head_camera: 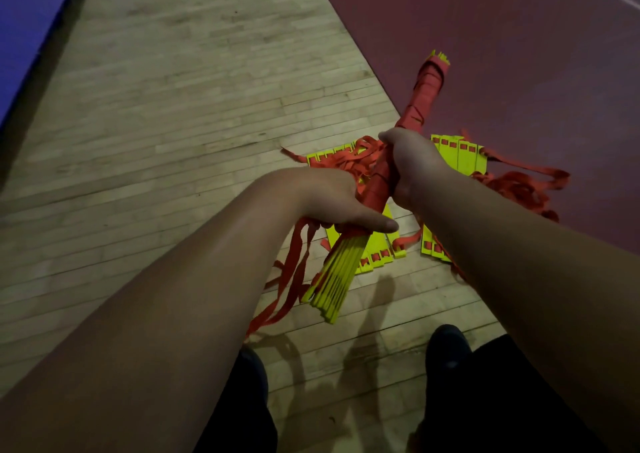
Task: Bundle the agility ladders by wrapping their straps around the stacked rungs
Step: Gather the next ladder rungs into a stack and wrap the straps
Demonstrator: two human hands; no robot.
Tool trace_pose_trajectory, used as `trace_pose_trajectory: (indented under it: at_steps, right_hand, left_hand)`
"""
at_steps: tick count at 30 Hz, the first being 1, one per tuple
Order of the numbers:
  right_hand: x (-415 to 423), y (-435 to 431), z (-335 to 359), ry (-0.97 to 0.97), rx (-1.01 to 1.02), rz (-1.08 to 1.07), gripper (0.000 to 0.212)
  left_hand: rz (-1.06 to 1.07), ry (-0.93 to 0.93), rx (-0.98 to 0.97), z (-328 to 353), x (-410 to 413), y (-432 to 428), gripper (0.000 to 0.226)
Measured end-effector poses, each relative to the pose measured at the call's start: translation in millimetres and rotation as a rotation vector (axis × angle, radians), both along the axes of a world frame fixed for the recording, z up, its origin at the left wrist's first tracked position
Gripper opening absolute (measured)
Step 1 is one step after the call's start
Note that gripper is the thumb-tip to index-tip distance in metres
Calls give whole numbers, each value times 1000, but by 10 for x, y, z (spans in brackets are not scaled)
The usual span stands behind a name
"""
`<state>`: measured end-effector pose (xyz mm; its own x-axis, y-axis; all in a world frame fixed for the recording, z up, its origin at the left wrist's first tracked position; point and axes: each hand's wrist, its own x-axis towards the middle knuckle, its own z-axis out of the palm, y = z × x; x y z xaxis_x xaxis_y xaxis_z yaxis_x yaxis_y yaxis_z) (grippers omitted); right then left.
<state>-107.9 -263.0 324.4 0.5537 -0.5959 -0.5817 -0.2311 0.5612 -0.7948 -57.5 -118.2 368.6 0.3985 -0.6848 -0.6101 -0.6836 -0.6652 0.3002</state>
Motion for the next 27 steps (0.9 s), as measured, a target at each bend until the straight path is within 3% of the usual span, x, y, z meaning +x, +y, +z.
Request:
trace_pose_trajectory:
  at_steps: [2,5,10,16,18,21,25,27]
  right_hand:
    - [-4,-2,14,-13,23,0,15]
    - [-36,-31,63,-95,87,-22,17]
    - [-122,22,277,-346,255,-64,12]
    - [-200,63,448,-709,459,5,22]
    - [-221,30,464,-765,510,62,27]
    - [-217,-17,421,-698,497,110,21]
    - [-188,-49,277,-423,328,9,9]
    - [-149,-66,169,-267,236,-32,11]
  left_hand:
    - [-41,-91,-36,-65,-3,-3,83]
    - [-23,-59,-109,-40,66,11,72]
    - [206,462,-315,27,176,121,39]
    - [296,897,-465,47,80,178,30]
    - [273,969,-474,47,40,149,38]
    - [215,814,-425,60,35,88,67]
    - [100,453,-279,98,140,106,46]
    - [29,286,-203,64,157,100,46]
